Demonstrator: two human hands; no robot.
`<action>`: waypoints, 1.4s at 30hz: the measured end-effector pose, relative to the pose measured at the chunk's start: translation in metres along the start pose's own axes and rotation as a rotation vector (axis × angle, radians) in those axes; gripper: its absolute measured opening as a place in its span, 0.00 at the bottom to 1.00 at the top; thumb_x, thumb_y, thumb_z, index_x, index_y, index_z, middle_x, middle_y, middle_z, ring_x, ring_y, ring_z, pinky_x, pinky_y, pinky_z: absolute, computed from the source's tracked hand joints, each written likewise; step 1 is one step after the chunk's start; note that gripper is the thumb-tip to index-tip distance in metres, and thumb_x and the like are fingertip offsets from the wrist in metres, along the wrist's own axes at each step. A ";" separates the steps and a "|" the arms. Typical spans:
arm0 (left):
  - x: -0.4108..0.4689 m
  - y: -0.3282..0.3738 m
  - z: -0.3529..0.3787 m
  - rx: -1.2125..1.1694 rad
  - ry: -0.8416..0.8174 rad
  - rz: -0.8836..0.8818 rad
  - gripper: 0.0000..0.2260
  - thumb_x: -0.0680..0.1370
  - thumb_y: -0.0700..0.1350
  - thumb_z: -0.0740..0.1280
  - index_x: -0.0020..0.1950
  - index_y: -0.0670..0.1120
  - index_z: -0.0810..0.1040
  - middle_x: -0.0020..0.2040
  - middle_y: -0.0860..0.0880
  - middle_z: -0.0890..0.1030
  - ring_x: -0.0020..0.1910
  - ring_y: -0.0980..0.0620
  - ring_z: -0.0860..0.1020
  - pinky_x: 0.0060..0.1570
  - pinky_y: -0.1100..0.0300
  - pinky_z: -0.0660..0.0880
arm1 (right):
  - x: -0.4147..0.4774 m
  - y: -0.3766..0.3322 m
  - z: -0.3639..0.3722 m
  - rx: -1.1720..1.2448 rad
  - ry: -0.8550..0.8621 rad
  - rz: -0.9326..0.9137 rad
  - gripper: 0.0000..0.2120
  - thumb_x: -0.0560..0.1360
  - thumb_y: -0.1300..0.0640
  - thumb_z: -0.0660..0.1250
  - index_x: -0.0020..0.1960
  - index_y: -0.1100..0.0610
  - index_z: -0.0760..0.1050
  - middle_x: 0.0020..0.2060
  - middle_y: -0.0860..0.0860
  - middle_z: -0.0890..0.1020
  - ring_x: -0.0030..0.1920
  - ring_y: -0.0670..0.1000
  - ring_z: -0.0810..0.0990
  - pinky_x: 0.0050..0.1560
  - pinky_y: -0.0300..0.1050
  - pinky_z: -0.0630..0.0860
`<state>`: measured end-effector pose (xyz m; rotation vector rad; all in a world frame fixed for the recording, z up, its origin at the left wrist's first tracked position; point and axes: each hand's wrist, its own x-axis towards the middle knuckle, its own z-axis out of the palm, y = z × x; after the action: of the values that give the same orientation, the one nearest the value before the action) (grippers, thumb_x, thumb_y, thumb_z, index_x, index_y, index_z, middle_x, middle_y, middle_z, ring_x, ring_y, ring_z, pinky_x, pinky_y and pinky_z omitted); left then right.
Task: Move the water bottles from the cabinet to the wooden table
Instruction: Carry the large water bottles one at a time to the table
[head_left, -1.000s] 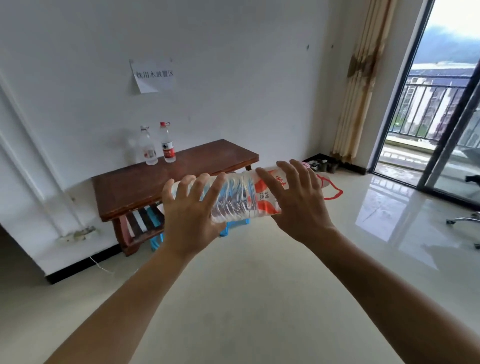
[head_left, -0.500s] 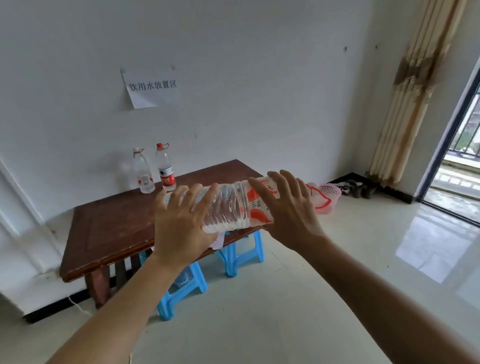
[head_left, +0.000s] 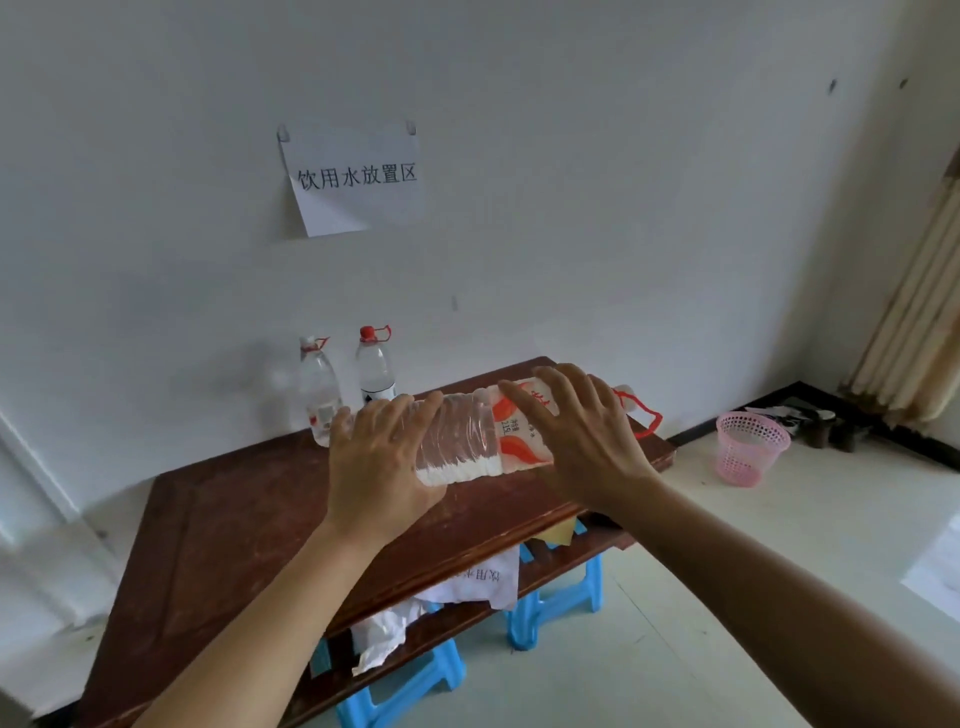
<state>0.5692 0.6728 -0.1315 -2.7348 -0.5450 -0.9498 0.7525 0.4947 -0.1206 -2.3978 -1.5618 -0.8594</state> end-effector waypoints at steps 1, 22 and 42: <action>0.014 -0.012 0.015 -0.013 -0.004 -0.011 0.42 0.64 0.62 0.79 0.74 0.51 0.69 0.66 0.46 0.77 0.64 0.41 0.75 0.65 0.35 0.68 | 0.016 0.002 0.012 -0.006 0.003 0.020 0.52 0.60 0.45 0.83 0.78 0.46 0.61 0.68 0.58 0.72 0.67 0.62 0.70 0.61 0.62 0.75; 0.178 -0.108 0.324 -0.080 -0.364 -0.162 0.40 0.61 0.63 0.75 0.70 0.50 0.71 0.60 0.51 0.79 0.59 0.46 0.78 0.61 0.41 0.72 | 0.217 0.103 0.315 0.212 -0.403 -0.049 0.44 0.67 0.40 0.78 0.78 0.45 0.63 0.69 0.55 0.73 0.69 0.59 0.72 0.66 0.61 0.74; 0.175 -0.095 0.450 -0.625 -0.446 -0.598 0.40 0.63 0.64 0.79 0.71 0.56 0.69 0.65 0.59 0.77 0.63 0.57 0.76 0.64 0.55 0.76 | 0.319 0.113 0.378 -0.143 -0.501 -0.585 0.45 0.67 0.47 0.81 0.76 0.47 0.60 0.73 0.57 0.68 0.71 0.65 0.70 0.69 0.62 0.70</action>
<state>0.9086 0.9425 -0.3645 -3.4589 -1.4168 -0.6774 1.0877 0.8560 -0.2402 -2.3989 -2.5512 -0.4606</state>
